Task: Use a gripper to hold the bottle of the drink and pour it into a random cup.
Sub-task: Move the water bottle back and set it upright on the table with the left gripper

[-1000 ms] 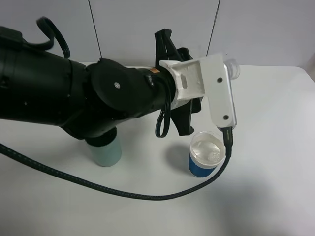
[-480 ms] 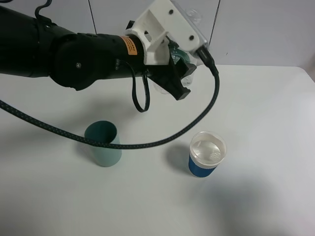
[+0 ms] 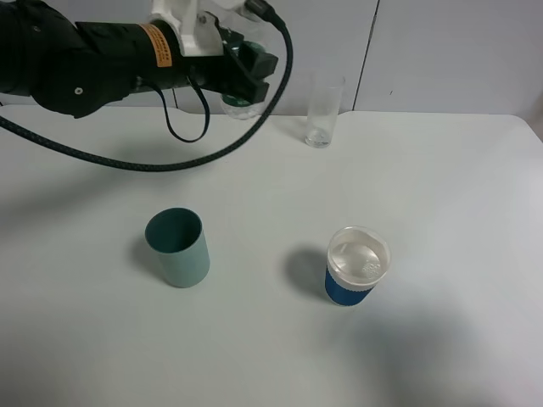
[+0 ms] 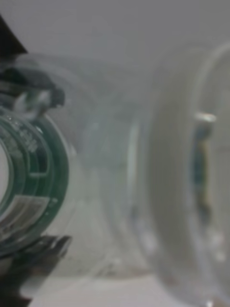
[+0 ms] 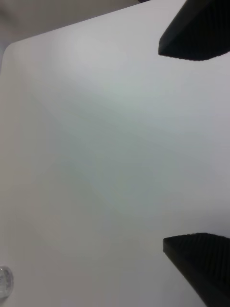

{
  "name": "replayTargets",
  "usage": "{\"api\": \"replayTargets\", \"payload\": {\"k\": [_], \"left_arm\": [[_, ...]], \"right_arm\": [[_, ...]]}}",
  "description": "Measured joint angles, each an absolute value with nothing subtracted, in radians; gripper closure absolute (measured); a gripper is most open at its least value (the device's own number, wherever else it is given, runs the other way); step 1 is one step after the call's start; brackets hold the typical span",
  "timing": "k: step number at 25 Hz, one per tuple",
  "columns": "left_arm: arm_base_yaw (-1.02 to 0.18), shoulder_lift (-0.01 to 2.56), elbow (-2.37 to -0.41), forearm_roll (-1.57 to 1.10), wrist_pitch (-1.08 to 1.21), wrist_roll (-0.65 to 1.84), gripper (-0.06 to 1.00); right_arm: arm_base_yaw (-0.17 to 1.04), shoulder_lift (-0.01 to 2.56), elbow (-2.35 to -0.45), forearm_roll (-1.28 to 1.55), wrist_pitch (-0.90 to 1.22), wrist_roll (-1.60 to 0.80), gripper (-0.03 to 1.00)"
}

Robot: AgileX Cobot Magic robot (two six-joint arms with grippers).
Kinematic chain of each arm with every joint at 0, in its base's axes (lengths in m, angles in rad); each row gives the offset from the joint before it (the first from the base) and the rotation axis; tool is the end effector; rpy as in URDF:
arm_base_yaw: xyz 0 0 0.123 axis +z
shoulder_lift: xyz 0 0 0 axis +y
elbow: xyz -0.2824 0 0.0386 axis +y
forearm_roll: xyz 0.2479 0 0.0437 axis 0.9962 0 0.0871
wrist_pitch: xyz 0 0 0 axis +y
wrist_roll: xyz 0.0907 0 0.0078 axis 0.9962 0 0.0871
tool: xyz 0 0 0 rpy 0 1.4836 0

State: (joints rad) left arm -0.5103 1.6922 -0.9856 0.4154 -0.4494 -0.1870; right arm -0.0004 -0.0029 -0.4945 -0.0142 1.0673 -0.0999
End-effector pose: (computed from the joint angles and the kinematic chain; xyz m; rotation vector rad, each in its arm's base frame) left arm 0.3214 -0.1981 0.2527 0.7331 1.6304 -0.3863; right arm -0.0049 -0.0011 0.2751 -0.1015 2.0518 -0.0793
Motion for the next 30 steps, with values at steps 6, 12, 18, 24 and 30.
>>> {"api": "replayTargets", "payload": {"k": [6, 12, 18, 24, 30], "left_arm": [[-0.342, 1.694, -0.929, 0.434, -0.601, -0.205, 0.40], [-0.199, 1.747, -0.847, 0.550, -0.761, -0.280, 0.40], [-0.099, 1.863, -0.841, 0.710, -0.891, -0.368, 0.40], [-0.055, 2.005, -0.842, 0.803, -1.063, -0.377, 0.40], [-0.025, 2.081, -0.838, 0.819, -1.080, -0.375, 0.40]], "right_arm": [[0.000, -0.003, -0.494, -0.014, 1.067, -0.100, 0.23], [0.000, -0.003, -0.494, -0.014, 1.067, -0.100, 0.23], [0.000, -0.003, -0.494, -0.014, 1.067, -0.100, 0.23], [0.000, -0.003, -0.494, -0.014, 1.067, -0.100, 0.23], [0.000, -0.003, -0.494, -0.014, 1.067, -0.100, 0.23]]}}
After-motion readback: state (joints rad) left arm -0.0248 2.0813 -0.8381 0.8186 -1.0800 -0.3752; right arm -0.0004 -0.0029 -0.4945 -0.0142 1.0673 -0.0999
